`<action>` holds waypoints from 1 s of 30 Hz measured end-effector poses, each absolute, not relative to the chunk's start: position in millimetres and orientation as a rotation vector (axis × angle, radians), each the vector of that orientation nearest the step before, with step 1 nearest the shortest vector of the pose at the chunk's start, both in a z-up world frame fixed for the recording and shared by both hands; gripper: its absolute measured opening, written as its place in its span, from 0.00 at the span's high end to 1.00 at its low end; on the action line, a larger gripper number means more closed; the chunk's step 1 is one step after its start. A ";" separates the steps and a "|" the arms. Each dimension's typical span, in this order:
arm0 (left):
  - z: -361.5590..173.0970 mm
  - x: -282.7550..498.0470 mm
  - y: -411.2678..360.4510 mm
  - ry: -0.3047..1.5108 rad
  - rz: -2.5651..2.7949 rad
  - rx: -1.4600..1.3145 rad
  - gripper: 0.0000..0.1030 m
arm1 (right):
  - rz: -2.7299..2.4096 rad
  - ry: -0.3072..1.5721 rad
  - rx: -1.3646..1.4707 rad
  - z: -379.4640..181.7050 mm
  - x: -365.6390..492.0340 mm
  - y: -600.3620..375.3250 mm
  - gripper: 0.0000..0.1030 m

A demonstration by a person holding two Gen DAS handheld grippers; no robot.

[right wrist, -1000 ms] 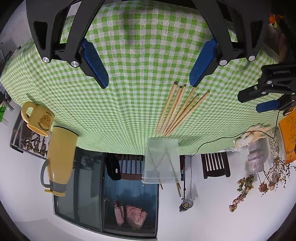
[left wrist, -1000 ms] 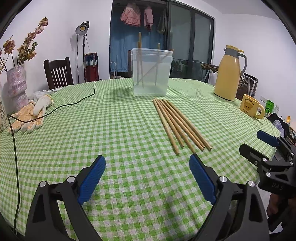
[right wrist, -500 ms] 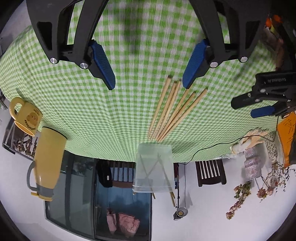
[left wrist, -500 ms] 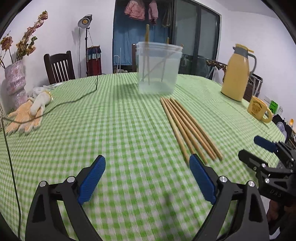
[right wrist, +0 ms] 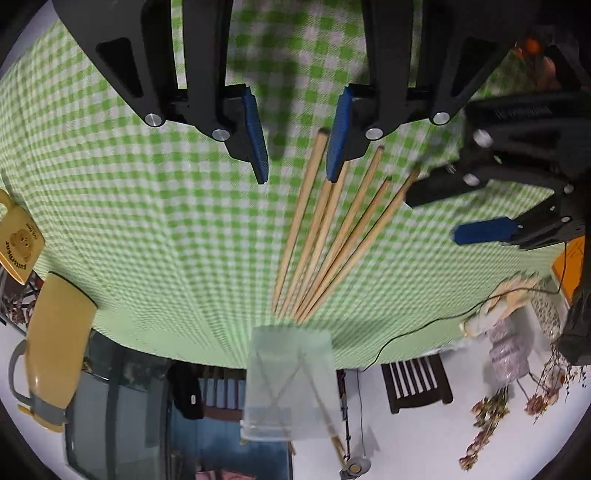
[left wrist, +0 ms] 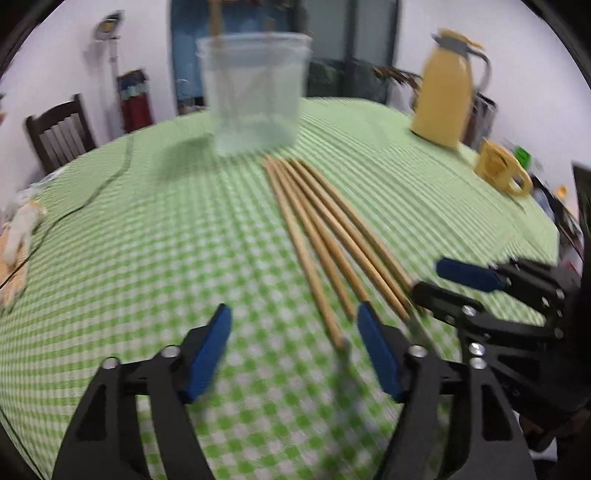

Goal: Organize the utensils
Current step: 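Close the right tool on a chopstick while the left tool grasps another chopstick, then lift the right tool's chopstick over the container while the left tool carries its chopstick too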

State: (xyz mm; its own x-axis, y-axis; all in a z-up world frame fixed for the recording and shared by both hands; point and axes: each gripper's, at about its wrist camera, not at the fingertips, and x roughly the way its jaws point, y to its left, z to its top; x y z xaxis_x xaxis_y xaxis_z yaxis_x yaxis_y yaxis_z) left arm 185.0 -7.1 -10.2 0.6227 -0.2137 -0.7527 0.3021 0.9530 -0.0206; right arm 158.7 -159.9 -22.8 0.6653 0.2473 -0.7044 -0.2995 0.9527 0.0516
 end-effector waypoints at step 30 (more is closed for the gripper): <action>-13.7 179.4 12.4 0.917 -0.291 0.019 0.99 | 0.322 0.744 -0.045 -23.1 147.5 -178.1 0.94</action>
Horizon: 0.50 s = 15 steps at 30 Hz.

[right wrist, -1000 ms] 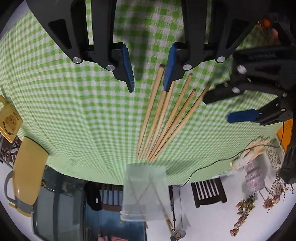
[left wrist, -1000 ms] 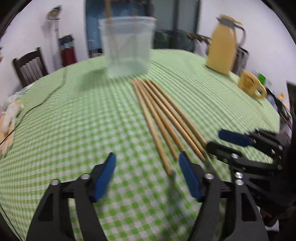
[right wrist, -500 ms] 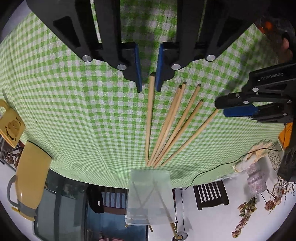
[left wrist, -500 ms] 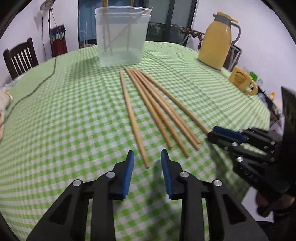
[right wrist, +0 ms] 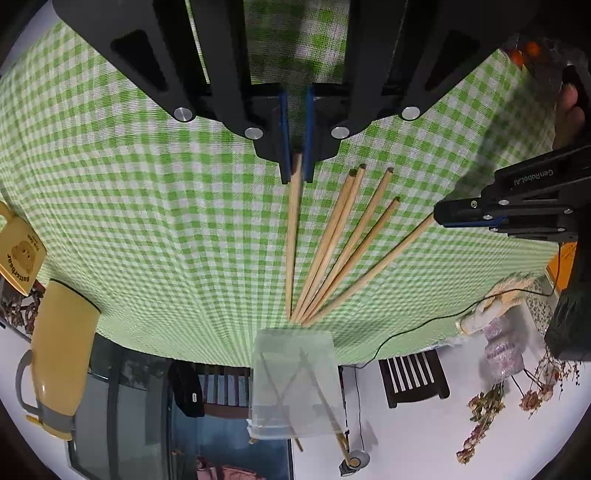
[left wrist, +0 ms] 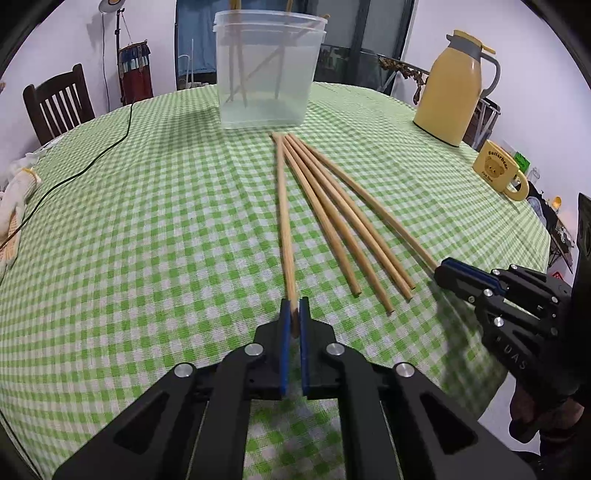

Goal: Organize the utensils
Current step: 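Lift the right tool's chopstick over the container while the left tool carries its chopstick too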

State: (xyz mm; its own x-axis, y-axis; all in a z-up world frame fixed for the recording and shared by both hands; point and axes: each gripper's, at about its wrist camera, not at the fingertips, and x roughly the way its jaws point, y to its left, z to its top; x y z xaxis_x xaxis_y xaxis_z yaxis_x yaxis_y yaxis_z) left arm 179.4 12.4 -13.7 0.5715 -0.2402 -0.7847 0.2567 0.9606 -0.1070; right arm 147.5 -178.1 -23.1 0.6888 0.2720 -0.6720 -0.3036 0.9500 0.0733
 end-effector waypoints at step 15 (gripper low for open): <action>77.0 146.5 55.1 0.709 -0.238 -0.011 1.00 | 0.335 0.567 -0.068 41.0 134.3 -190.9 0.94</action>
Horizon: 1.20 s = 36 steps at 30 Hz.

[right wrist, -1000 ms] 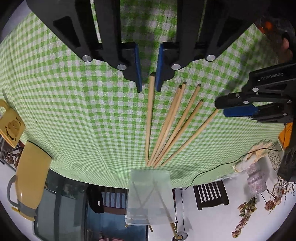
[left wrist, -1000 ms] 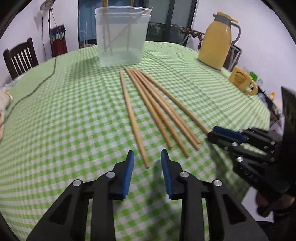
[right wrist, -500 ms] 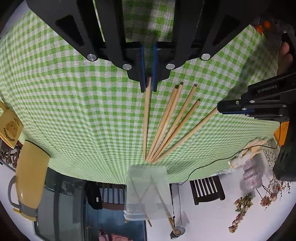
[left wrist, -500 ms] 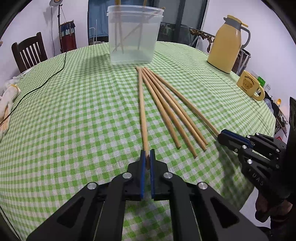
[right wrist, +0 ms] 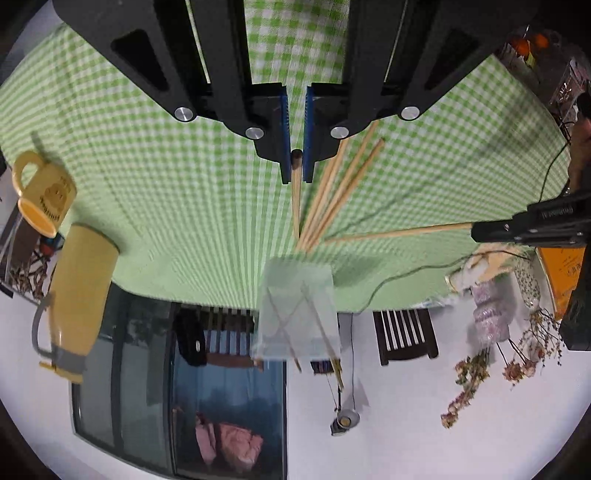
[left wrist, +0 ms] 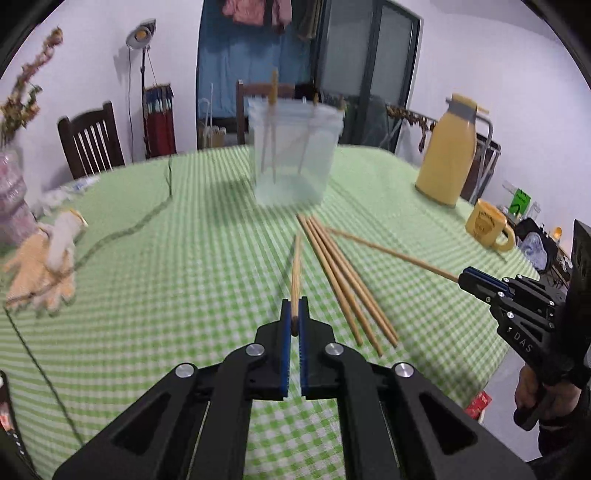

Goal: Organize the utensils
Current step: 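Lift the right tool's chopstick over the container while the left tool carries its chopstick too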

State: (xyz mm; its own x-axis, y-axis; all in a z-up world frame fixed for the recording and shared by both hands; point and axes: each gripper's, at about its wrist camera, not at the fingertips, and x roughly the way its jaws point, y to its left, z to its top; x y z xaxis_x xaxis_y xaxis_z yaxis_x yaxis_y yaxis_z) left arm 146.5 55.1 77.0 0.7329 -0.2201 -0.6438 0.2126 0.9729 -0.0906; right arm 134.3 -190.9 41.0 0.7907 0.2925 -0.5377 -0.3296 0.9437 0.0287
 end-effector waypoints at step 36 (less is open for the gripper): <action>-4.0 127.9 13.8 0.970 -0.334 0.216 0.97 | 0.340 0.491 -0.085 84.8 131.0 -221.7 0.94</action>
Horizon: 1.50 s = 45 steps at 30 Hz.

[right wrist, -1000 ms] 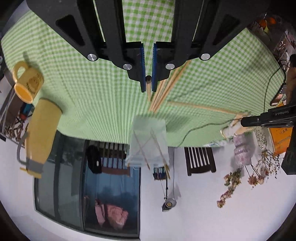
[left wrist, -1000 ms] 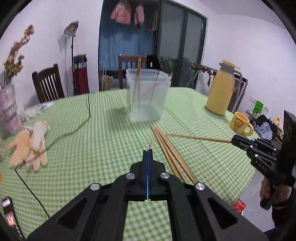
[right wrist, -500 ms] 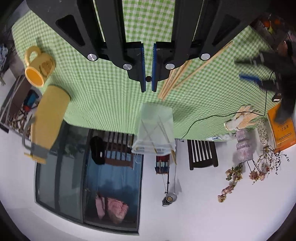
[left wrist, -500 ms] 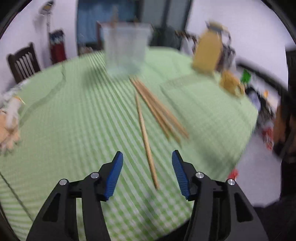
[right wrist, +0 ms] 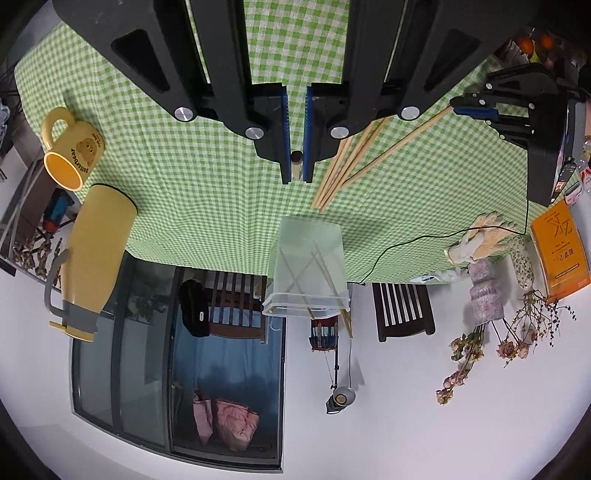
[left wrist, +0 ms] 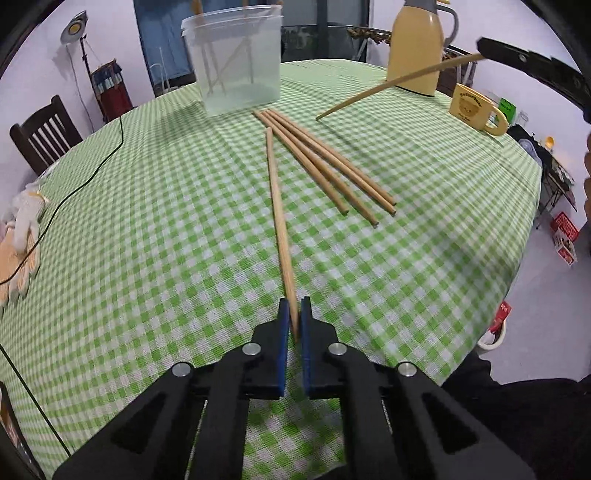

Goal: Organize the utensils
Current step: 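Lift the right tool's chopstick over the container while the left tool carries its chopstick too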

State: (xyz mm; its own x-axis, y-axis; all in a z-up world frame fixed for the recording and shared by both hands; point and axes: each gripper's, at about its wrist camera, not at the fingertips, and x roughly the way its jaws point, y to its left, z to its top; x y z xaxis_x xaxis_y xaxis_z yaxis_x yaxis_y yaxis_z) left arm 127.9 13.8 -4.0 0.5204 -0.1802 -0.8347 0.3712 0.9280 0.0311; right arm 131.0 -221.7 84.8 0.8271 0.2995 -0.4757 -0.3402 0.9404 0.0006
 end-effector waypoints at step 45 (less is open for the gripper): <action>192.4 226.5 43.8 0.600 -0.423 0.089 0.99 | 0.430 0.453 -0.079 147.5 181.1 -222.0 0.94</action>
State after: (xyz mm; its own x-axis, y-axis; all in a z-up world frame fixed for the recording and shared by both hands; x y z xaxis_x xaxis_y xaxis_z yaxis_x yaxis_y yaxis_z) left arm 226.5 43.8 192.4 0.7424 -0.3605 -0.5647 0.4112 0.9106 -0.0406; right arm 181.1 -222.0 147.5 0.8111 0.3851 -0.4402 -0.4196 0.9075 0.0206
